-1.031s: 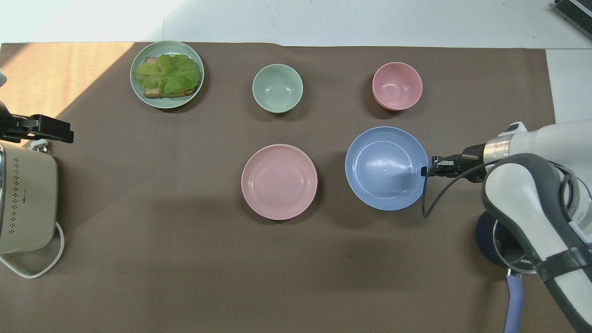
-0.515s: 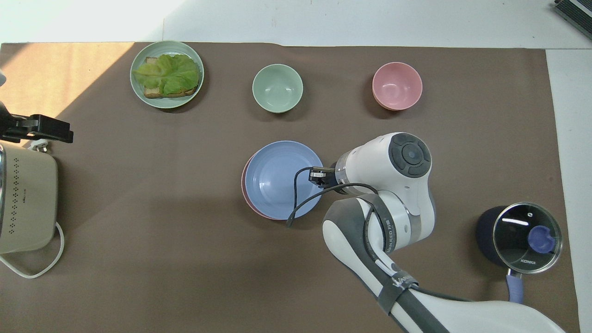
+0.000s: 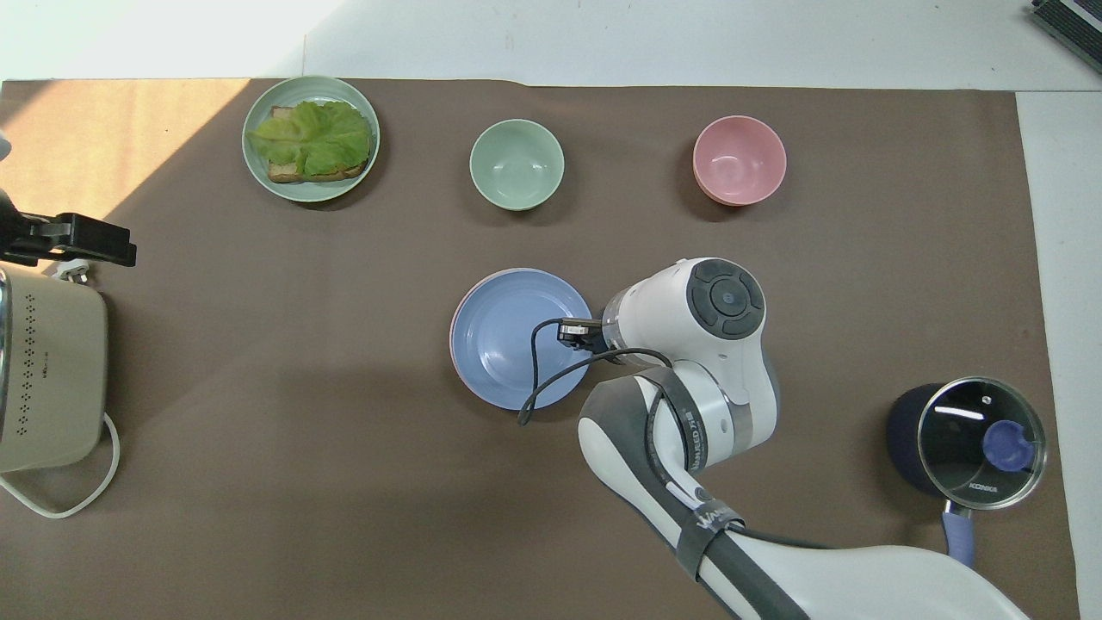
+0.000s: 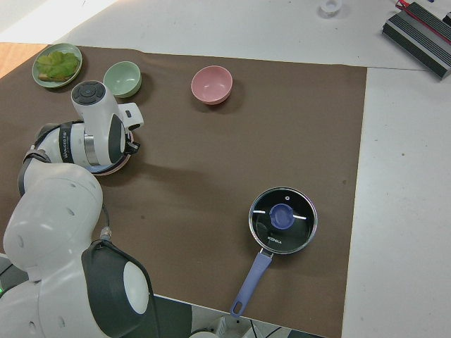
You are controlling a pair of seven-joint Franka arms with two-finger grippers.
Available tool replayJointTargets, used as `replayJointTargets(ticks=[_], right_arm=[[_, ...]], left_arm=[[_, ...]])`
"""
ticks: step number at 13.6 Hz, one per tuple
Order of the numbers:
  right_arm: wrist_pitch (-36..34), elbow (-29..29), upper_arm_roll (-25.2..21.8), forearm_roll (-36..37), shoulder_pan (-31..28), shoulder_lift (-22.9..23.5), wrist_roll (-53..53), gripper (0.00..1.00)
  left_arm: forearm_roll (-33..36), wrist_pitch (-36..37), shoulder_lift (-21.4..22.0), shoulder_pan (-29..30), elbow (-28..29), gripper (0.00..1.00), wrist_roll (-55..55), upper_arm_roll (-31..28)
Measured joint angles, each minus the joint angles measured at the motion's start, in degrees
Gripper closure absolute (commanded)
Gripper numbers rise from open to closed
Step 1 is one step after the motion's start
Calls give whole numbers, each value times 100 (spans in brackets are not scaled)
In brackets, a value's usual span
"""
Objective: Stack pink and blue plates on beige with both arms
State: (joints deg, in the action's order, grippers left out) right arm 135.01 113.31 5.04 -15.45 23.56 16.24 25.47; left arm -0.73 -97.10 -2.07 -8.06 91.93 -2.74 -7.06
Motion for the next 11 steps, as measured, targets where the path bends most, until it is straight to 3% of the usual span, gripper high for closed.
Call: replayJointTargets(ticks=[4,8,11], right_arm=[[-162,-138,-90,214,-78,-113,104,0],[-1191,-293,-148,1238,-793,-936,108,0],[-1842,-305,-164,1618,-1349,-1617,-147,0]], left_arm=[[0,0,0,0,0,0,0,0],[0,0,0,1,0,0,0,0],[0,0,0,1,0,0,0,0]])
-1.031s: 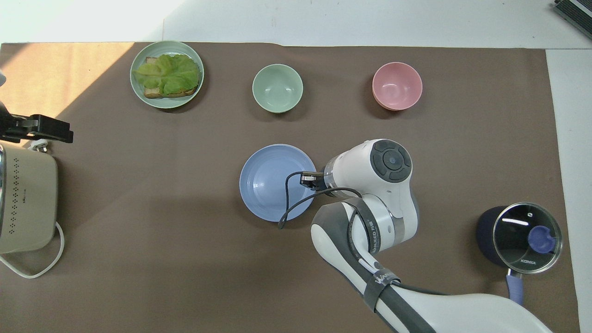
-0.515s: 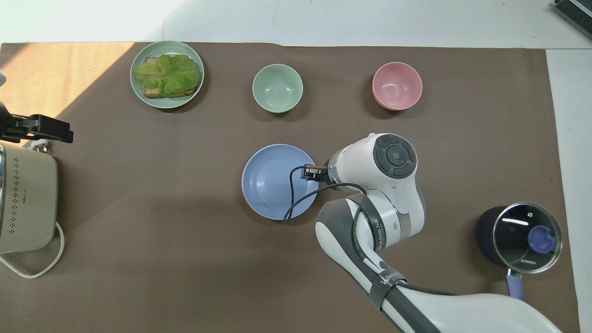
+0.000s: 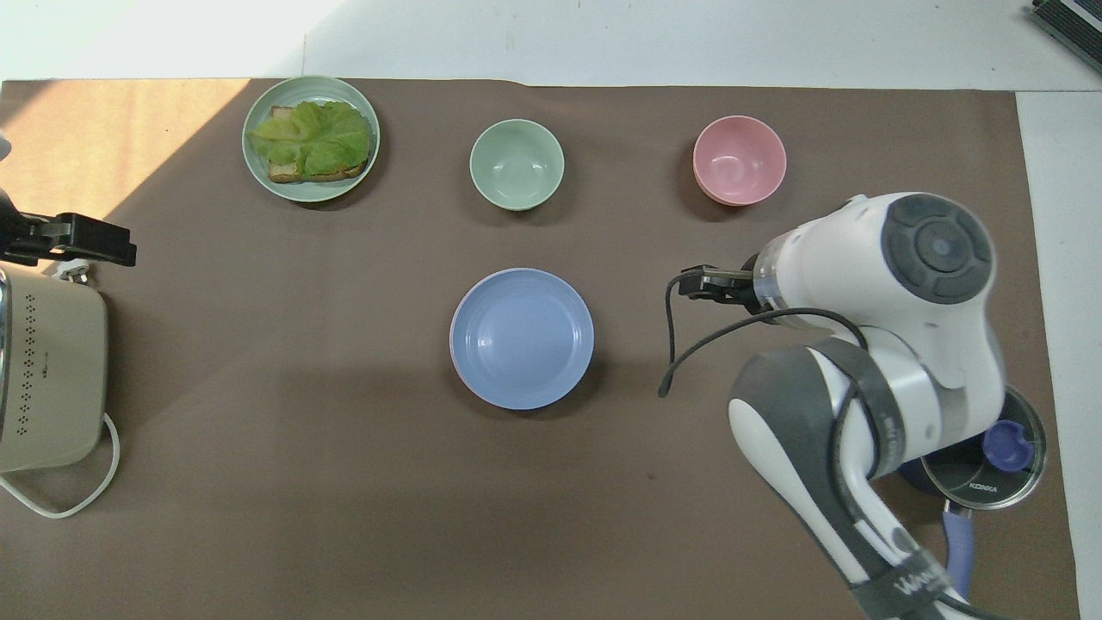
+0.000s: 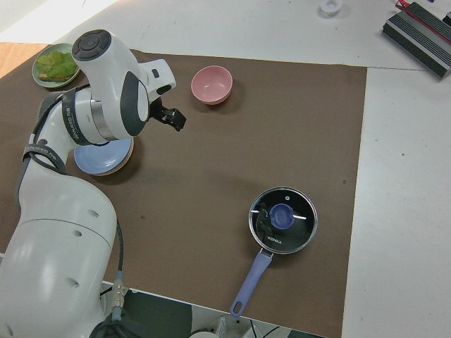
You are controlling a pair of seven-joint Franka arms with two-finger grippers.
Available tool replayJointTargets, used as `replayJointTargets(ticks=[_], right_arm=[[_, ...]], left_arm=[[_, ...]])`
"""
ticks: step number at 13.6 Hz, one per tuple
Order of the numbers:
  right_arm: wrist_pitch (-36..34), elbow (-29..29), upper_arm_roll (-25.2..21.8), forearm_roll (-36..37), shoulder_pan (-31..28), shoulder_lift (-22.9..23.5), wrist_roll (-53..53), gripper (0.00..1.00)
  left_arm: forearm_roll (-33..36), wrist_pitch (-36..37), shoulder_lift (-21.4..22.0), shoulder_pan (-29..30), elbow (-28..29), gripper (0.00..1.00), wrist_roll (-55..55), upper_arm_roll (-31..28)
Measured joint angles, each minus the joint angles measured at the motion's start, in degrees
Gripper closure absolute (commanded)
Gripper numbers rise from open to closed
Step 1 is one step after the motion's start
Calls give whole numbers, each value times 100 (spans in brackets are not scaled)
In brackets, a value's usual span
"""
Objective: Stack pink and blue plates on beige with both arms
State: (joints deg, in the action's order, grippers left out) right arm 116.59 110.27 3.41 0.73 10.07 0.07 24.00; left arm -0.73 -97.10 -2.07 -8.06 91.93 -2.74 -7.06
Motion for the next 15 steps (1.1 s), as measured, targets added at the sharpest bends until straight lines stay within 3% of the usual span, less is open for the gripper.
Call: replayJointTargets(ticks=[2,5,9,15], right_arm=[[-427,-122,-8,60,-457,-290,-397,0],[-1460,-898,-20,61,-1021,-417,-1030,0],[-2596,-1846,-19,61,-1116,-374,-1419,0],[-2957,-2343,-17,60,-1189,-117,-1542,0]], left_arm=[[0,0,0,0,0,0,0,0],[0,0,0,0,0,0,0,0],[0,0,0,0,0,0,0,0],[0,0,0,0,0,0,0,0]])
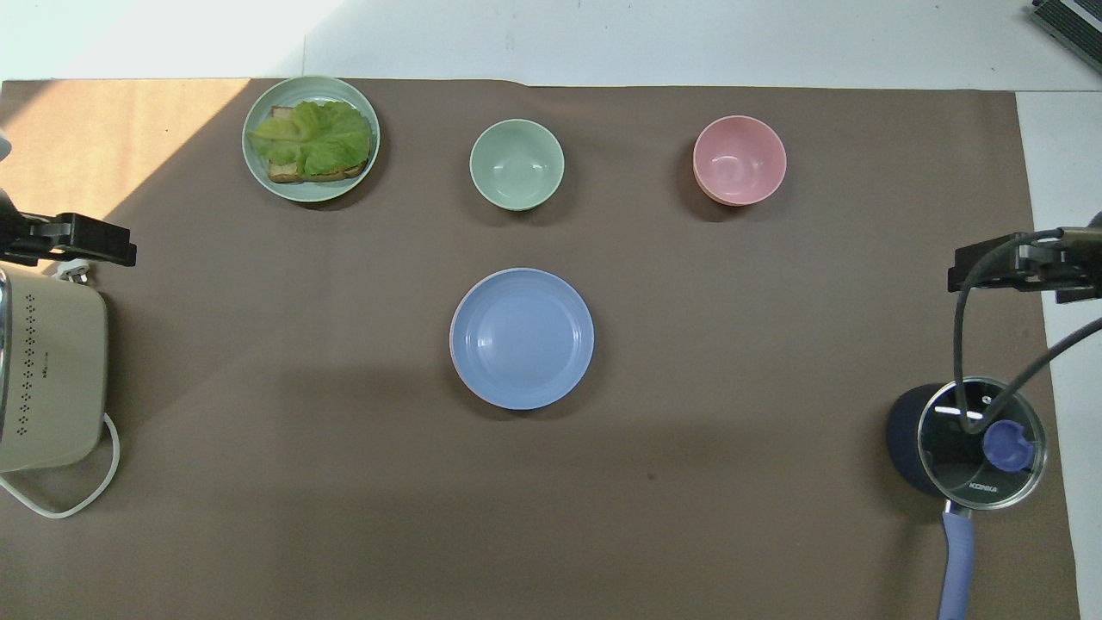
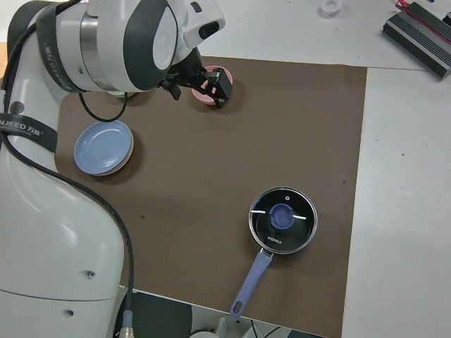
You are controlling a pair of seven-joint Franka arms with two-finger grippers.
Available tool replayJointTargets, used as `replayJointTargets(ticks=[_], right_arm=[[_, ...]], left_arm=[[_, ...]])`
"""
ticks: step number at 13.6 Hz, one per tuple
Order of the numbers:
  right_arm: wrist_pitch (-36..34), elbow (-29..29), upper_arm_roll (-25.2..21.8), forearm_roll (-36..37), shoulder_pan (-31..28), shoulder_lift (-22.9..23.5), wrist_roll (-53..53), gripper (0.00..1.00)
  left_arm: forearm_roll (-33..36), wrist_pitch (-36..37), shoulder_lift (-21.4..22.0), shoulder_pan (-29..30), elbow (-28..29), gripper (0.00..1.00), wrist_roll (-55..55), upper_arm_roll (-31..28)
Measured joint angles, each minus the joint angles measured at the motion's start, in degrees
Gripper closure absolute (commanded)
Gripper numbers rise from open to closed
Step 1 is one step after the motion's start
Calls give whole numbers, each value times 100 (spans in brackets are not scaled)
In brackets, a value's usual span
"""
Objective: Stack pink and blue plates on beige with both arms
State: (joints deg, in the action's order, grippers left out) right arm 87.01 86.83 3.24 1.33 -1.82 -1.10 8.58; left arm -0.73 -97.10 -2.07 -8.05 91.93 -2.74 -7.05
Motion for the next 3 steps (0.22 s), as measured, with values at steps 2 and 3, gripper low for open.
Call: replayJointTargets(ticks=[2,3], right_arm=[[0,-8,2,-1,0,19,0,0],[0,-13,3,-1,0,19,0,0]], left_arm=[[0,0,0,0,0,0,0,0],[0,0,0,0,0,0,0,0]])
